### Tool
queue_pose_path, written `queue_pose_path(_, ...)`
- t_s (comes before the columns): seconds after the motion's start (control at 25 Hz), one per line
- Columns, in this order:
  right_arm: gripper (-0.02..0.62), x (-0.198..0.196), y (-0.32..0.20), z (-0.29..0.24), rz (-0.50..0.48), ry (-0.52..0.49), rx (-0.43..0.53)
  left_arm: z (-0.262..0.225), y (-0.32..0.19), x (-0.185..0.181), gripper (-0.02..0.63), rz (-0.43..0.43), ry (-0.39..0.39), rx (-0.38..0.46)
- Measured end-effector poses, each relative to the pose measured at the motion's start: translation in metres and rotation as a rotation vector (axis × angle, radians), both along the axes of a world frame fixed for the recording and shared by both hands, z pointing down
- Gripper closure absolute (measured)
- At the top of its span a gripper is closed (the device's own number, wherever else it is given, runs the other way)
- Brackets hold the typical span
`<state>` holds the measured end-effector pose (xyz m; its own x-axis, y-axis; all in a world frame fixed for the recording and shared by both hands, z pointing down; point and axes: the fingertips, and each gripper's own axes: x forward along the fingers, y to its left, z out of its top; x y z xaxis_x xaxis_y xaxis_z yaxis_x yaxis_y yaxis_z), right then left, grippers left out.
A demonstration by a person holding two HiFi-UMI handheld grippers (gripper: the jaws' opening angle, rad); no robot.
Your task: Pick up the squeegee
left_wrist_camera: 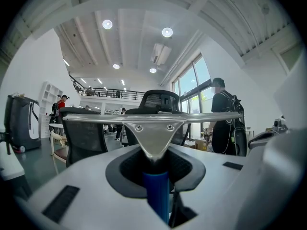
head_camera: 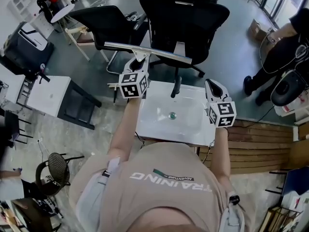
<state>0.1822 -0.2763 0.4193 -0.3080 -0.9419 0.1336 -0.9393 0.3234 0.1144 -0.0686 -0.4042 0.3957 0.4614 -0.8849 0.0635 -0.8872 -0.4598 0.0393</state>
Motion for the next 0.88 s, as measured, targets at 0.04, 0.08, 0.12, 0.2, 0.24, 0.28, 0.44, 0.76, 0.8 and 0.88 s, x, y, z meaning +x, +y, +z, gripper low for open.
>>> queue_pose_path(0.04,0.560,-0.001,0.000,0.000,-0.001,-0.001,0.001,-0.001,0.000,0.000,0.509,0.001,0.000,0.003)
queue_pose_path(0.08,0.560,-0.003,-0.001,-0.001,-0.002,-0.001,0.002,-0.003,0.000,-0.001,0.509,0.002,0.000,0.005)
queue_pose_path(0.12,0.560,-0.004,-0.001,-0.002,-0.003,-0.001,0.003,-0.004,0.000,-0.001,0.509,0.003,0.000,0.007)
queue_pose_path(0.2,0.560,-0.006,0.000,-0.004,-0.004,0.000,0.007,-0.006,0.001,0.000,0.509,0.007,-0.001,0.010)
queue_pose_path(0.24,0.560,-0.007,0.000,-0.006,-0.004,0.001,0.009,-0.007,0.002,0.000,0.509,0.009,-0.001,0.011)
queue_pose_path(0.28,0.560,-0.007,0.000,-0.007,-0.004,0.002,0.011,-0.007,0.002,0.001,0.509,0.012,-0.002,0.012)
queue_pose_path(0.44,0.560,-0.009,-0.002,-0.009,-0.001,0.005,0.015,-0.004,0.002,0.001,0.509,0.018,-0.003,0.009)
queue_pose_path(0.76,0.560,-0.010,-0.003,-0.011,0.001,0.015,0.015,-0.011,-0.001,0.001,0.509,0.025,0.006,0.027)
queue_pose_path(0.8,0.560,-0.011,-0.003,-0.011,0.001,0.016,0.016,-0.013,-0.002,0.001,0.509,0.028,0.006,0.031)
queue_pose_path(0.88,0.560,-0.012,-0.003,-0.010,0.002,0.017,0.016,-0.016,-0.002,0.001,0.509,0.029,0.008,0.039)
